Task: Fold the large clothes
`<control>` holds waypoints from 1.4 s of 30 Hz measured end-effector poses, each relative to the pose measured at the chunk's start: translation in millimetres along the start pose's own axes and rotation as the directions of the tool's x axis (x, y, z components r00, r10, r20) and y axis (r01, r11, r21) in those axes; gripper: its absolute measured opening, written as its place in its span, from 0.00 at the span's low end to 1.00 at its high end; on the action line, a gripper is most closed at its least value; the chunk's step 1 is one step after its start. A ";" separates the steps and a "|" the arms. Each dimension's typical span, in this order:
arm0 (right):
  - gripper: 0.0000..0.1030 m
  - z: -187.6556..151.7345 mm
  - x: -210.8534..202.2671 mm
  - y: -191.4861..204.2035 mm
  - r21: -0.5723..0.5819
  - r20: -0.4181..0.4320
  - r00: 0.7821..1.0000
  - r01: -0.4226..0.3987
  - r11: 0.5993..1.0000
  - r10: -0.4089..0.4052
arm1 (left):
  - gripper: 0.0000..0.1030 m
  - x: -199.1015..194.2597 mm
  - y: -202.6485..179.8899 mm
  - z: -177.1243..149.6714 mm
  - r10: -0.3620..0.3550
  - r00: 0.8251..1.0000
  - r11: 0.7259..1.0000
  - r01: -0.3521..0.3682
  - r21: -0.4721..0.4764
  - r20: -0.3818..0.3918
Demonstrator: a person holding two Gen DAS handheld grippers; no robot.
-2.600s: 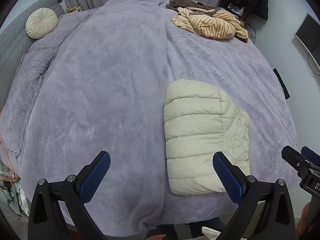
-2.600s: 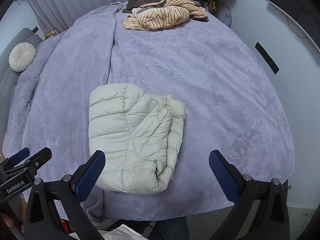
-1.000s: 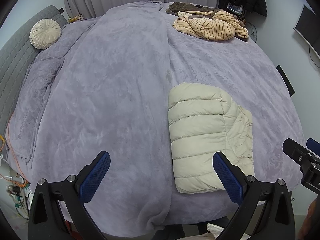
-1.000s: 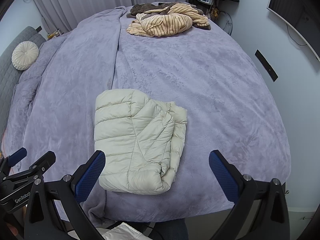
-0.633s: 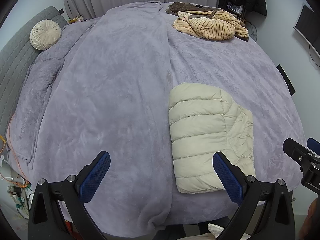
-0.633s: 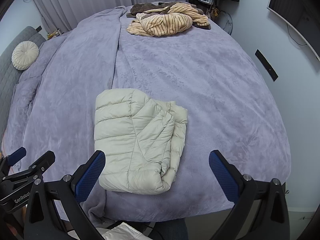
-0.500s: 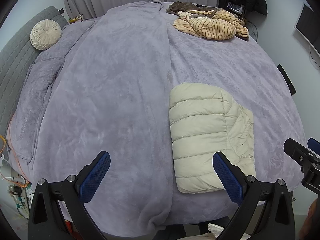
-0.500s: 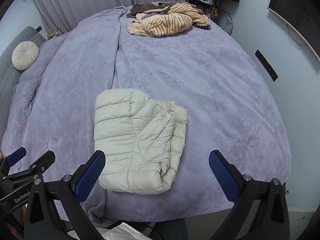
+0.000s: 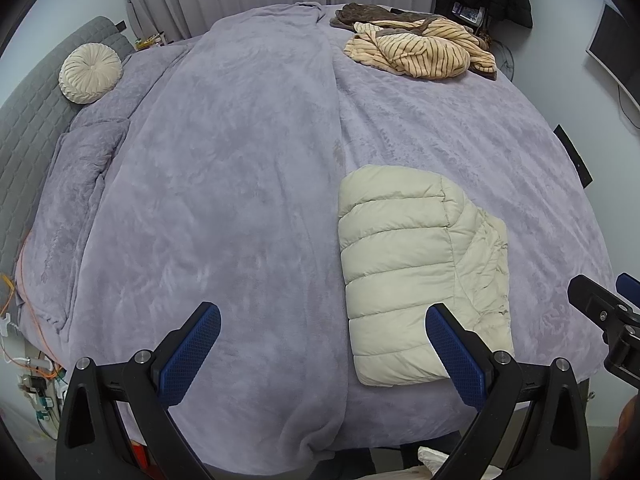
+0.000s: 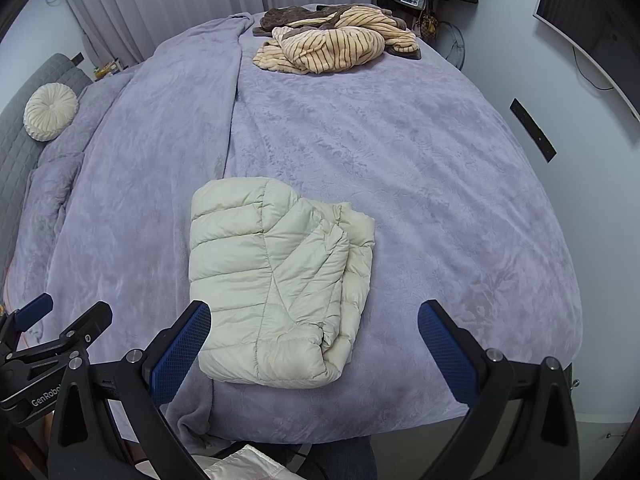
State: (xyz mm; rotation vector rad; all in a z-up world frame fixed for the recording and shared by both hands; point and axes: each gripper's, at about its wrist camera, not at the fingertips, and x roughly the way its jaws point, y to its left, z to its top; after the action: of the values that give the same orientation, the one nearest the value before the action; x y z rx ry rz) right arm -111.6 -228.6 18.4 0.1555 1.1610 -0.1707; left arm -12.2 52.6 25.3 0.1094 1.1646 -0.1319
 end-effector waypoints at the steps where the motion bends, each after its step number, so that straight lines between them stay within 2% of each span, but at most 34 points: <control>1: 1.00 -0.1 0.0 0.0 0.000 0.000 1.000 0.000 1.000 0.000 | 1.00 0.1 -0.2 0.0 -0.001 1.000 1.000 0.001 0.000 0.000; 31: 1.00 -1.0 0.9 1.5 0.001 -0.003 1.000 -0.002 1.000 0.002 | 1.00 2.7 1.4 2.7 0.005 1.000 1.000 -0.005 0.025 -0.004; 42: 1.00 -8.8 3.4 7.4 0.003 -0.009 1.000 -0.005 1.000 0.005 | 1.00 3.3 1.5 4.2 -0.014 1.000 0.999 0.014 0.039 0.001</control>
State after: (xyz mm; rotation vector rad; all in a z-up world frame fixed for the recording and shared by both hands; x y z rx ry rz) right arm -116.6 -219.6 12.1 0.1615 1.1695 -0.1675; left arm -6.8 53.3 24.0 0.1355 1.1620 -0.1670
